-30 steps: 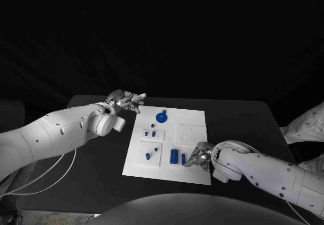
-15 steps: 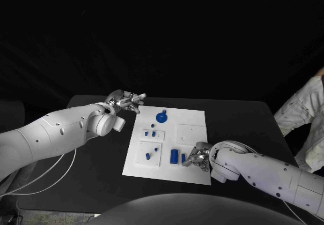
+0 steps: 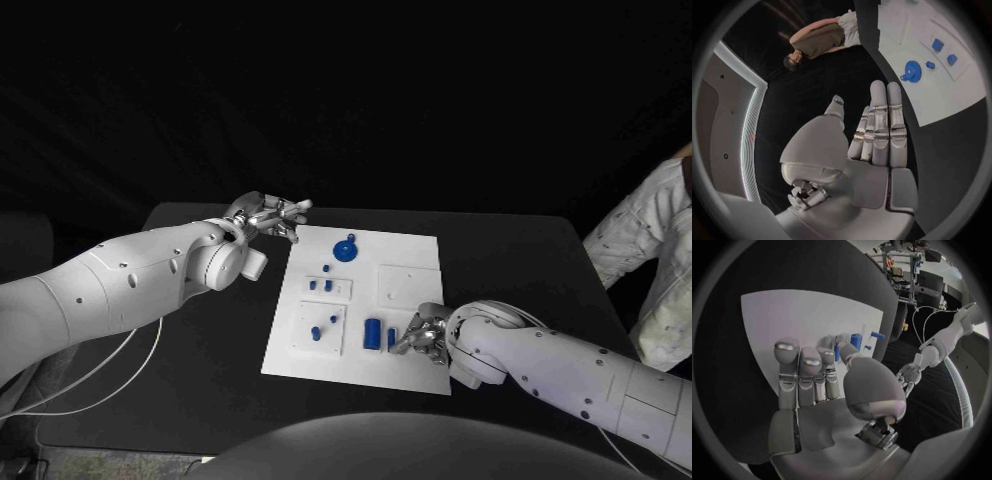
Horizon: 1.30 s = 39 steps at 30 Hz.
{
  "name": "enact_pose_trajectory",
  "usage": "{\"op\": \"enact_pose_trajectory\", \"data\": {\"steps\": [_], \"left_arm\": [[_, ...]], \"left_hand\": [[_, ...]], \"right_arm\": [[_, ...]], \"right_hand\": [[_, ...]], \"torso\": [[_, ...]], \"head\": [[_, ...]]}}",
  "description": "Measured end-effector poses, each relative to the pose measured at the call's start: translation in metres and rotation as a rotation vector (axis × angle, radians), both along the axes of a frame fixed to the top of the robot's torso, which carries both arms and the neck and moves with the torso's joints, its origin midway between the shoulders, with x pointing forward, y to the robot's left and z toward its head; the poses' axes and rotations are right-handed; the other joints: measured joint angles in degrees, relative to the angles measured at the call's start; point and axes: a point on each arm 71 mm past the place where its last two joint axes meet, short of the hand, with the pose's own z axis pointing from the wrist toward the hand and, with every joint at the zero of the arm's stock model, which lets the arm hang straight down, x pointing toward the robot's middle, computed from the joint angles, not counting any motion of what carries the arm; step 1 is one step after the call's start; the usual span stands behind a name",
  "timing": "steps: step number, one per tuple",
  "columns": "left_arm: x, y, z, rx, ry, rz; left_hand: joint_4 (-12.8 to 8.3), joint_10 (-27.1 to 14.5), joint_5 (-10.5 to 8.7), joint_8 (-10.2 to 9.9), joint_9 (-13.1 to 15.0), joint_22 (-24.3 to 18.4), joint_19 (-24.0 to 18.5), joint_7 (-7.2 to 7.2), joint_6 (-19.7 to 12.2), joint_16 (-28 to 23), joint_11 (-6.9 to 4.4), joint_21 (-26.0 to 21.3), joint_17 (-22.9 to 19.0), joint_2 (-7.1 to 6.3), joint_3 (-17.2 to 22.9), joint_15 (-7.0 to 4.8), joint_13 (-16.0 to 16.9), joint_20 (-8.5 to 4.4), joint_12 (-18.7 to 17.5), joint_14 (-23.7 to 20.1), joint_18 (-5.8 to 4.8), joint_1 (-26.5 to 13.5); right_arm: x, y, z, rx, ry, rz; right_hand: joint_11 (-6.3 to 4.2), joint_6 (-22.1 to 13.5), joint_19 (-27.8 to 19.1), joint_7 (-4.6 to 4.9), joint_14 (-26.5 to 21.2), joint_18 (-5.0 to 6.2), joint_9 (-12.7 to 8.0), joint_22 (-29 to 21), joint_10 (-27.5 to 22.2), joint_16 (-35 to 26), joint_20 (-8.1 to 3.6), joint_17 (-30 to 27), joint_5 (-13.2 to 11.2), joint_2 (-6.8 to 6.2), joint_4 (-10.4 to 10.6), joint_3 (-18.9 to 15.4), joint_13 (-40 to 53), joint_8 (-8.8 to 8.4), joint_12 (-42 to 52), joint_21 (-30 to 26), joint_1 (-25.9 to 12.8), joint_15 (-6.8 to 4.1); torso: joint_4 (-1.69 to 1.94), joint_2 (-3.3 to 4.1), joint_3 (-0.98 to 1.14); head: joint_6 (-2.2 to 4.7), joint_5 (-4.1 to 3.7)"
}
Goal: Assemble the parts on the task board
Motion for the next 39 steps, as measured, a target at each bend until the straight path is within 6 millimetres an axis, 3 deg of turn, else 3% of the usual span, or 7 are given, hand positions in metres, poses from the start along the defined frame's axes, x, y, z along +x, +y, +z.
{"op": "enact_pose_trajectory", "data": {"steps": [14, 21, 26, 31, 35, 37, 39], "left_arm": [[0.000, 0.000, 0.000, 0.003, 0.003, 0.000], [0.000, 0.001, -0.001, 0.005, 0.003, 0.002], [0.002, 0.004, -0.001, 0.009, -0.002, 0.009], [0.004, 0.009, -0.001, 0.010, -0.013, 0.023], [0.007, 0.011, -0.001, -0.001, -0.029, 0.042], [0.009, 0.012, 0.000, -0.008, -0.037, 0.052], [0.010, 0.013, 0.000, -0.018, -0.045, 0.065]], "left_hand": [[-0.2, 0.0, 0.00, 0.0, 0.0, 0.0, 0.0, 0.00, 0.0, 0.0, 0.00, 0.0, 0.0, 0.49, -0.2, 0.00, 0.0, 0.00, 0.0, 0.0, 0.00, 0.0], [-0.4, 0.0, 0.00, 0.0, 0.0, 0.0, 0.0, 0.00, 0.0, 0.0, 0.00, 0.0, 0.0, 0.49, -0.7, 0.00, 0.0, 0.00, 0.0, 0.0, 0.00, 0.0], [-0.4, 0.0, 0.00, 0.0, 0.0, 0.0, 0.0, 0.00, 0.0, 0.0, 0.00, 0.0, 0.0, 0.49, -0.7, 0.00, 0.0, 0.00, 0.0, 0.0, 0.00, 0.0], [-0.8, 0.3, 0.00, 0.5, 0.0, 0.0, 0.0, -0.57, 0.6, 0.0, -0.25, 0.0, 0.0, 0.49, -0.6, 0.00, 0.1, 0.00, 0.0, 0.0, 0.00, 0.0], [-2.4, 1.8, 0.00, 1.1, 0.0, 0.0, 0.0, -1.08, 2.3, 0.0, -0.66, 0.0, -0.1, 0.87, 0.0, 0.00, 0.1, 0.02, 0.0, 0.0, 0.00, 2.0], [-3.0, 2.4, 0.00, 1.1, 0.0, -0.2, -0.4, -1.24, 3.1, -0.4, -0.76, 0.0, -0.3, 1.05, 0.2, 0.11, 0.1, 0.42, 0.0, -0.6, 0.00, 2.7], [-4.0, 3.0, 0.00, 1.1, 0.0, -0.8, -1.7, -1.49, 3.7, -2.4, -0.84, -0.7, -1.2, 1.29, 0.3, 0.45, 0.0, 0.66, 0.0, -2.0, -0.56, 3.7]], "right_arm": [[0.002, -0.001, -0.002, -0.005, -0.013, -0.014], [0.001, -0.013, -0.002, 0.002, 0.004, -0.033], [0.008, -0.026, 0.011, 0.064, 0.014, -0.076], [0.027, -0.033, 0.029, 0.146, -0.020, -0.119], [0.055, -0.049, 0.043, 0.239, -0.077, -0.190], [0.068, -0.057, 0.048, 0.286, -0.111, -0.226], [0.083, -0.065, 0.053, 0.343, -0.155, -0.267]], "right_hand": [[-0.21, 0.1, 0.0, -0.07, 0.0, 0.00, 0.4, 0.0, 0.2, 0.0, 0.00, -0.1, 0.0, 0.42, -0.1, 0.6, 0.1, 0.27, 0.0, 0.0, -2.1, 0.00], [-0.20, 0.0, 0.0, 0.02, 0.0, 0.00, 0.6, 0.0, 0.2, -0.1, 0.00, -0.5, 0.9, -1.14, 1.6, 0.8, -0.1, 0.25, 0.0, 0.0, -4.5, 0.01], [0.75, -2.0, 0.0, 1.32, 0.0, 0.01, 0.5, 0.0, -0.8, -1.6, 0.00, -1.4, 0.9, -4.24, 4.8, 0.4, -0.8, 0.24, -1.0, -2.2, -5.3, 0.01], [1.41, -4.6, -0.2, 2.08, -0.2, 0.01, -0.5, 0.0, -1.4, -3.1, 0.23, -2.5, 1.6, -4.85, 7.8, -3.6, -1.8, 0.24, -1.9, -4.8, -4.9, 0.22], [1.65, -5.2, 0.0, 2.50, -0.6, 0.01, -2.3, 0.0, -2.5, -5.4, 0.41, -3.8, 5.7, -2.53, 6.9, -8.4, -3.3, 0.24, -3.6, -8.0, -2.6, 0.61], [1.76, -5.4, 0.0, 2.68, -1.1, 0.93, -2.8, -0.3, -3.4, -7.2, 0.43, -5.1, 6.7, -1.46, 5.9, -9.5, -4.4, 0.24, -5.1, -10.4, -1.5, 0.80], [2.12, -6.3, -0.4, 2.78, -2.9, 1.59, -3.5, -4.6, -5.5, -12.3, 1.23, -8.4, 7.3, -0.15, 4.6, -10.6, -8.0, 0.24, -9.8, -21.3, -0.2, 1.14]], "torso": [[-0.03, -0.02, 0.04], [-0.06, -0.10, 0.03], [-0.15, -0.29, -0.01], [-0.26, -0.44, -0.05], [-0.39, -0.71, -0.15], [-0.44, -0.89, -0.21], [-0.50, -1.12, -0.28]], "head": [[0.00, -0.07], [0.00, -0.25], [0.14, -0.36], [1.77, -0.79], [4.04, -1.36], [5.18, -1.68], [6.53, -2.11]]}}
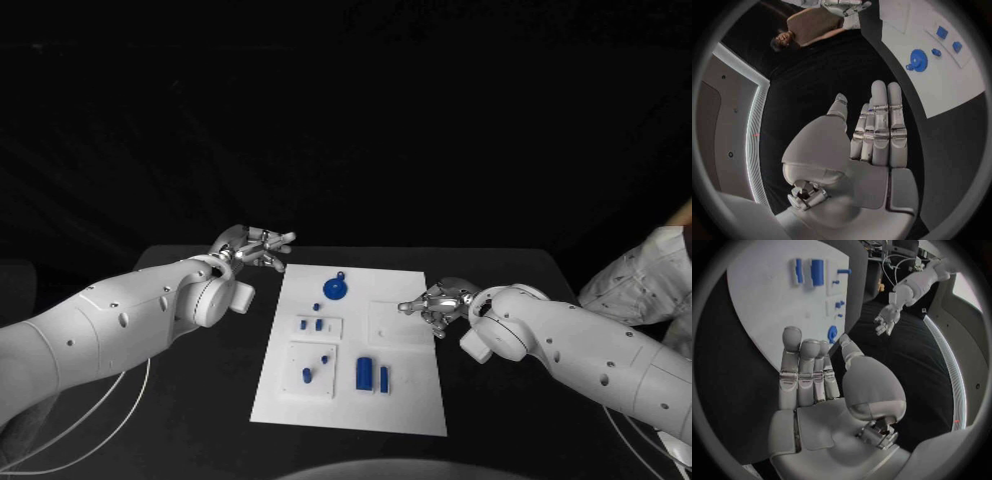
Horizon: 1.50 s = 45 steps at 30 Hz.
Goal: Assemble the parts on the task board
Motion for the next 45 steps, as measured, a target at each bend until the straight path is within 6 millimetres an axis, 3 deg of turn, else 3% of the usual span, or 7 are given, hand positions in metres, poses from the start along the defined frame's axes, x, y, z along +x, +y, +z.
{"op": "enact_pose_trajectory", "data": {"steps": [12, 16, 18, 24, 30, 37, 45], "left_arm": [[0.022, 0.000, 0.008, -0.073, -0.030, 0.087], [0.027, -0.001, 0.009, -0.092, -0.031, 0.107], [0.028, -0.001, 0.009, -0.098, -0.032, 0.113], [0.027, 0.000, 0.008, -0.101, -0.028, 0.117], [0.016, -0.015, 0.011, -0.135, -0.026, 0.093], [-0.011, -0.039, 0.022, -0.198, -0.048, 0.080], [-0.047, -0.063, 0.044, -0.261, -0.104, 0.105]], "left_hand": [[-2.4, -6.4, 0.00, -2.1, 0.0, -18.3, -14.5, 0.37, -0.6, -20.3, 2.09, -0.4, -9.1, 0.85, -0.4, 5.51, 0.0, 6.30, 0.0, -11.6, -0.34, 1.4], [-2.8, -9.5, 0.00, -2.3, 0.0, -25.9, -16.4, 0.01, -1.5, -20.5, 2.30, -0.4, -12.2, 0.85, -0.1, 6.28, -0.1, 8.39, 0.0, -16.3, 0.62, 1.4], [-2.9, -9.6, 0.00, -2.3, 0.0, -29.4, -16.2, 0.01, -1.5, -20.5, 2.26, -0.4, -12.6, 0.85, 0.1, 6.49, -0.2, 9.52, -0.1, -17.4, 1.95, 1.4], [-3.1, -28.3, -1.44, -4.6, -1.9, -42.2, -38.9, -3.35, -26.8, -22.6, -0.89, -2.2, -14.4, -0.86, 2.2, 3.26, -1.8, 5.85, -2.0, -36.2, -0.22, -11.2], [-3.1, -55.3, -2.10, -5.8, -3.0, -47.2, -60.8, -5.55, -47.5, -23.6, -3.00, -3.3, -15.6, -2.00, 3.3, 1.08, -2.9, 2.67, -2.9, -63.2, -2.21, -39.0], [-3.0, -66.1, -2.44, -6.2, -3.5, -49.1, -69.3, -6.41, -55.5, -23.9, -3.80, -3.7, -16.1, -2.38, 3.8, 0.21, -3.3, 1.44, -3.2, -74.0, -3.02, -62.7], [-3.1, -69.5, -2.66, -6.2, -3.6, -49.7, -71.9, -6.77, -58.0, -23.9, -4.01, -3.7, -16.2, -2.54, 4.0, -0.09, -3.4, 0.86, -3.4, -77.4, -3.01, -70.7]], "right_arm": [[0.059, -0.032, 0.019, 0.317, -0.242, -0.238], [0.067, -0.032, 0.023, 0.399, -0.306, -0.281], [0.070, -0.031, 0.025, 0.423, -0.330, -0.289], [0.069, -0.029, 0.026, 0.432, -0.340, -0.285], [0.066, -0.015, 0.042, 0.443, -0.361, -0.245], [0.051, 0.015, 0.072, 0.498, -0.416, -0.206], [0.017, 0.042, 0.100, 0.571, -0.469, -0.242]], "right_hand": [[6.29, -4.5, -24.7, 2.39, -16.1, 0.27, -11.5, -45.6, -4.3, -38.3, 11.65, -37.8, 1.6, 3.47, -5.6, 6.4, -52.7, -0.17, -34.2, -15.2, 1.6, 9.34], [7.52, -6.5, -30.0, 2.16, -19.8, 9.24, -13.3, -64.1, -9.9, -38.5, 21.06, -53.5, 1.5, 3.17, -5.1, 6.3, -56.4, -0.17, -35.3, -14.9, 1.3, 10.87], [7.72, -6.9, -30.3, 2.37, -20.0, 10.05, -13.5, -66.0, -10.3, -38.5, 21.89, -53.9, 1.5, 3.19, -5.0, 5.9, -56.5, -0.17, -35.3, -14.8, 1.4, 10.92], [4.52, -32.5, -56.8, -0.37, -38.6, 3.02, -15.2, -68.4, -30.8, -40.5, 14.10, -55.8, -4.4, 1.54, -0.5, 1.8, -58.2, -2.00, -37.1, -16.6, -9.8, 7.93], [2.31, -53.1, -74.0, -2.44, -65.2, -1.63, -16.4, -69.6, -55.8, -41.4, 8.87, -56.9, -8.3, 0.38, 2.4, -0.7, -59.2, -2.98, -38.0, -17.8, -42.3, 5.80], [1.46, -61.2, -80.6, -3.16, -75.9, -2.96, -16.8, -70.1, -65.7, -41.7, 6.83, -57.3, -9.6, -0.06, 3.4, -1.7, -59.6, -3.31, -38.4, -18.3, -57.9, 4.98], [1.06, -64.5, -83.3, -3.49, -80.3, -3.81, -16.9, -70.2, -69.8, -41.9, 5.94, -57.4, -10.0, -0.26, 4.0, -2.0, -59.7, -3.52, -38.4, -18.5, -64.4, 4.60]], "torso": [[0.24, -0.80, 0.21], [0.40, -0.98, 0.51], [0.47, -1.04, 0.65], [0.37, -1.21, 0.76], [-0.67, -2.15, 0.93], [-1.14, -2.58, 1.02], [-1.25, -2.68, 1.03]], "head": [[7.39, -1.28], [8.92, -1.31], [9.34, -1.14], [9.44, -0.85], [9.17, 0.37], [9.11, 0.68], [9.10, 0.69]]}}
